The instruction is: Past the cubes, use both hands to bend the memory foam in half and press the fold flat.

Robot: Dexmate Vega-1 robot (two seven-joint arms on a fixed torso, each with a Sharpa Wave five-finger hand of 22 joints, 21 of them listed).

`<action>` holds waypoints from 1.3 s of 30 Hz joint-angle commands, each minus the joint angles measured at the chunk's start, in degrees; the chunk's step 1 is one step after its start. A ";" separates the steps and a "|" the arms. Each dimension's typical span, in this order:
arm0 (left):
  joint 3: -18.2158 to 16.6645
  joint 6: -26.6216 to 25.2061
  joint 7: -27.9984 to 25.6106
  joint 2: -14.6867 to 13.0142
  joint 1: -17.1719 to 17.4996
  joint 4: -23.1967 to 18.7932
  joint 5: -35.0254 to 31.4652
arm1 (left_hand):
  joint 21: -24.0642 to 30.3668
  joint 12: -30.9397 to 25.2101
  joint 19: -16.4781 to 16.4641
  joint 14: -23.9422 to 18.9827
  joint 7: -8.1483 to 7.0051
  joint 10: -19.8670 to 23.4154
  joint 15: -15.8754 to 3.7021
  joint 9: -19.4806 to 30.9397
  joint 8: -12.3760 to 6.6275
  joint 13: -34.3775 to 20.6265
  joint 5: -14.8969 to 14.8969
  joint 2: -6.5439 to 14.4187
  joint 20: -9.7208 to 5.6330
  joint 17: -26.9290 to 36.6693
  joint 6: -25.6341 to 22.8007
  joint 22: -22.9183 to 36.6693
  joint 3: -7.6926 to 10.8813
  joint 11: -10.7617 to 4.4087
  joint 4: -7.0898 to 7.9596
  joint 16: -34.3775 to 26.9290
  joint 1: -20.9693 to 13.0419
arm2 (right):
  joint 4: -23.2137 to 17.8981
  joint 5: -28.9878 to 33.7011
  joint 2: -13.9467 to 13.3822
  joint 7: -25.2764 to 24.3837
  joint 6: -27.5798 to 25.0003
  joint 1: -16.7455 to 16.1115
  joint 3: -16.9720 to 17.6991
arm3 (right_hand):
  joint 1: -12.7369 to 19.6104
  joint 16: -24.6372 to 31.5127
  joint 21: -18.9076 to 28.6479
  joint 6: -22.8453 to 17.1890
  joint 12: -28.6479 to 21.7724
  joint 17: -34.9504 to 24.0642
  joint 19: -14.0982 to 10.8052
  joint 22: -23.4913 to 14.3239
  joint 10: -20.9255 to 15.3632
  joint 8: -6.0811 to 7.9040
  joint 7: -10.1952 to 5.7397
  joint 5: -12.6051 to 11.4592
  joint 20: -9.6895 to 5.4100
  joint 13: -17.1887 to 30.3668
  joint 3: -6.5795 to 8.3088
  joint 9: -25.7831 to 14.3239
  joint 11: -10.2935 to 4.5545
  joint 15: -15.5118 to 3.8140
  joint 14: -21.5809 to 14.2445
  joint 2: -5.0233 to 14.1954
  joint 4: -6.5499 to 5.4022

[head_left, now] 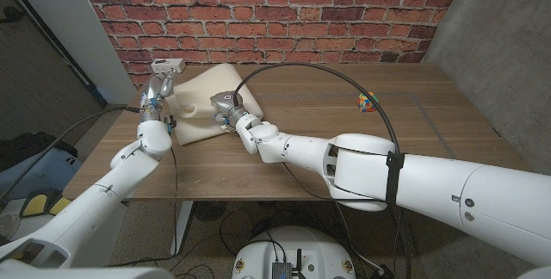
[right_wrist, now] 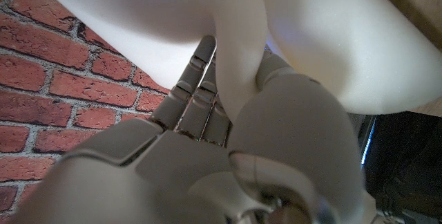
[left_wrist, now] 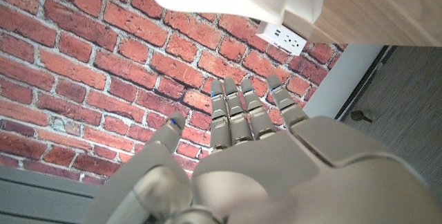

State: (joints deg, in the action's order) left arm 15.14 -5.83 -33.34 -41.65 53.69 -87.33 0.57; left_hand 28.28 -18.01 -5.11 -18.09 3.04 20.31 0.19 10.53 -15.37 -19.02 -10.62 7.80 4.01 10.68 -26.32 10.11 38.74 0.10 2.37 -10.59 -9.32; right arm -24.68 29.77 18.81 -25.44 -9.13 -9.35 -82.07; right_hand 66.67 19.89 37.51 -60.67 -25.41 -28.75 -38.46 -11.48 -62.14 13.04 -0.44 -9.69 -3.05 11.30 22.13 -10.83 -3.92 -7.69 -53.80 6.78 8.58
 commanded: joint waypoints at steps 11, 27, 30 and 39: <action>13.44 -12.69 19.42 -9.39 -10.26 0.24 -3.23 | -3.35 4.58 3.73 5.58 -3.35 -2.68 -2.70 -0.16 3.23 4.56 0.00 0.43 -3.18 -0.83 0.30 0.11 3.15 -3.41 -1.18 0.53 -1.94 | 3.82 -5.03 1.73 3.71 1.63 2.37 -3.29 | -0.21 0.46 0.72 -1.14 0.48 -0.23 0.53 0.14 -1.26 0.18 -0.76 -0.26 -0.05 0.18 -0.65 -0.26 0.00 -4.78 -0.15 0.21 0.01; 25.69 -27.69 31.80 -9.55 -20.40 0.98 -16.01 | -2.97 2.38 -6.38 -8.38 1.21 14.27 -3.88 -0.07 1.58 7.92 -0.26 2.00 -4.30 -1.08 -18.24 0.06 6.05 -2.68 -0.54 -1.17 -1.32 | 3.82 -6.70 1.59 3.96 1.58 2.75 -3.92 | -0.70 0.31 1.27 -0.93 1.33 -0.03 0.56 0.23 -1.17 -0.08 -0.41 -0.24 0.42 0.14 -1.24 -0.29 1.15 -4.13 0.05 0.54 -0.33; 28.24 -29.15 34.33 -8.99 -22.42 2.46 -18.30 | -3.06 2.42 -6.59 -8.77 1.06 14.85 -4.16 -0.04 1.75 7.93 -0.32 2.73 -4.67 -1.07 -18.54 0.07 6.67 -2.72 -0.19 -1.05 -1.49 | 3.73 -6.65 1.45 3.12 1.47 2.55 -3.75 | -1.55 0.06 1.48 -0.08 1.77 0.27 0.53 0.29 -0.61 -0.46 -0.12 -0.20 0.70 0.23 -1.71 -0.31 1.53 -3.69 0.16 0.36 -0.76; 31.55 -28.66 36.25 -7.16 -24.77 6.38 -21.42 | -3.45 3.43 -6.71 -8.04 0.76 13.89 -4.49 0.02 2.81 7.90 -0.36 3.30 -5.41 -1.19 -17.51 0.07 8.65 -3.18 -0.21 -0.12 -2.69 | -8.08 -3.11 -5.65 1.40 -3.32 1.58 -3.31 | -8.17 -2.66 1.16 6.32 4.87 1.84 3.07 0.77 5.45 -2.36 -1.16 -0.52 3.07 1.24 -4.82 -0.40 2.21 -1.22 4.19 -1.59 -3.17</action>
State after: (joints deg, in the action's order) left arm 37.98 -31.92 -2.25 -51.02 35.64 -86.45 -16.03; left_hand 24.84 -14.94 -11.85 -26.68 3.98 34.85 -2.70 10.44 -12.91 -10.94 -10.62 8.37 -0.97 9.44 -44.52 10.13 46.62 -2.94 2.11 -11.11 -10.83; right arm -21.17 23.59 20.08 -21.63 -7.51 -6.85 -85.76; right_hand 61.12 18.11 38.82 -56.39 -21.66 -27.31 -36.22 -10.72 -58.78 11.06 -1.55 -9.70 -0.99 12.13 18.51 -11.33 -1.86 -6.96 -51.01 6.15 6.25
